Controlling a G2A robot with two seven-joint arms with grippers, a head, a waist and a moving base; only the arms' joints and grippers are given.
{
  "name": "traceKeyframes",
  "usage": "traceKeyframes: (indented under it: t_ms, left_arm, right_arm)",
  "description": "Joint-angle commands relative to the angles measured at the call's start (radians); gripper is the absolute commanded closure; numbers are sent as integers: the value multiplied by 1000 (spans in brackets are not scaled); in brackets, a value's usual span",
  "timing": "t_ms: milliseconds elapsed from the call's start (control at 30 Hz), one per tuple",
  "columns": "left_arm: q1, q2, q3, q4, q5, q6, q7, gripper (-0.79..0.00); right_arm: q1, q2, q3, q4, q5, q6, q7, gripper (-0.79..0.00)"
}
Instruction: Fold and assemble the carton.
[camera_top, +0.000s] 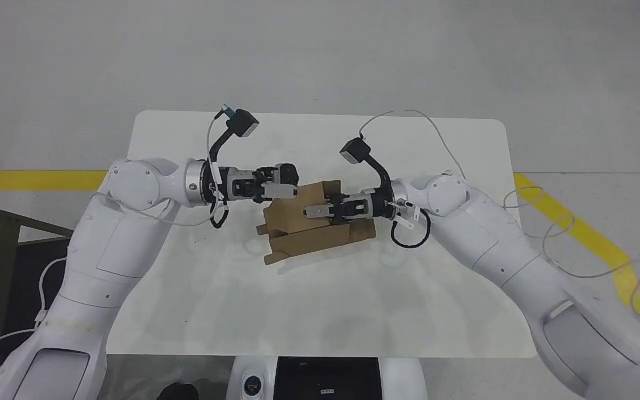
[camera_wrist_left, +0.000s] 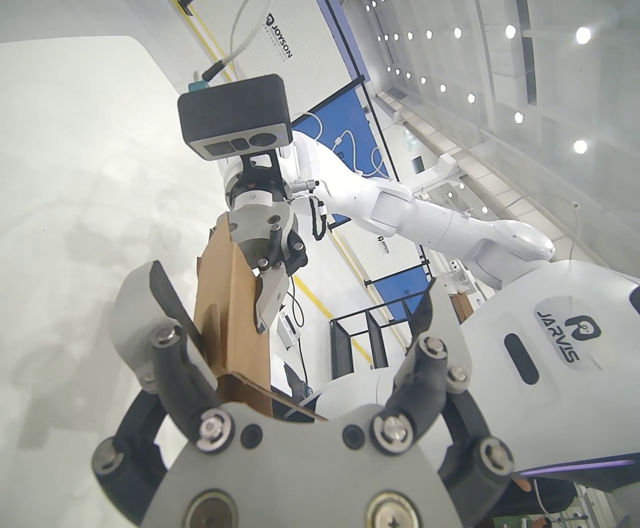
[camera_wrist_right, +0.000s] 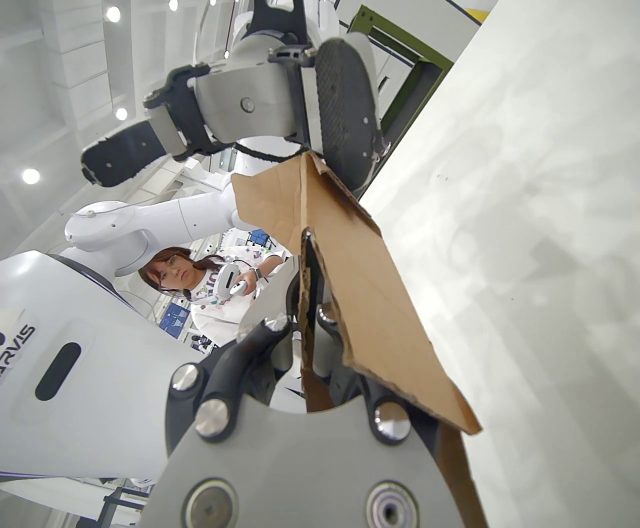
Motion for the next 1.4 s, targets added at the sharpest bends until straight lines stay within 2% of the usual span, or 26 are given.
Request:
traceKeyframes:
  t_ms: [0,267,467,1367]
  left_arm:
    - [-4,0,-1,13,19,-3,16,-785]
    - [-12,3,-23,33,89,-16,79,-785]
    - [-5,6,-32,12,88,-15,89,-785]
    - [28,5,7,-68,35,-2,19,-785]
  right_arm:
    - [1,2,5,5,2,-3,-3,0]
    - [0,18,41,48,-3,-25,-25,0]
    - [-5,22,70,92,4,-39,-39,0]
    - [23,-50,147,215,-42,-112,-135,0]
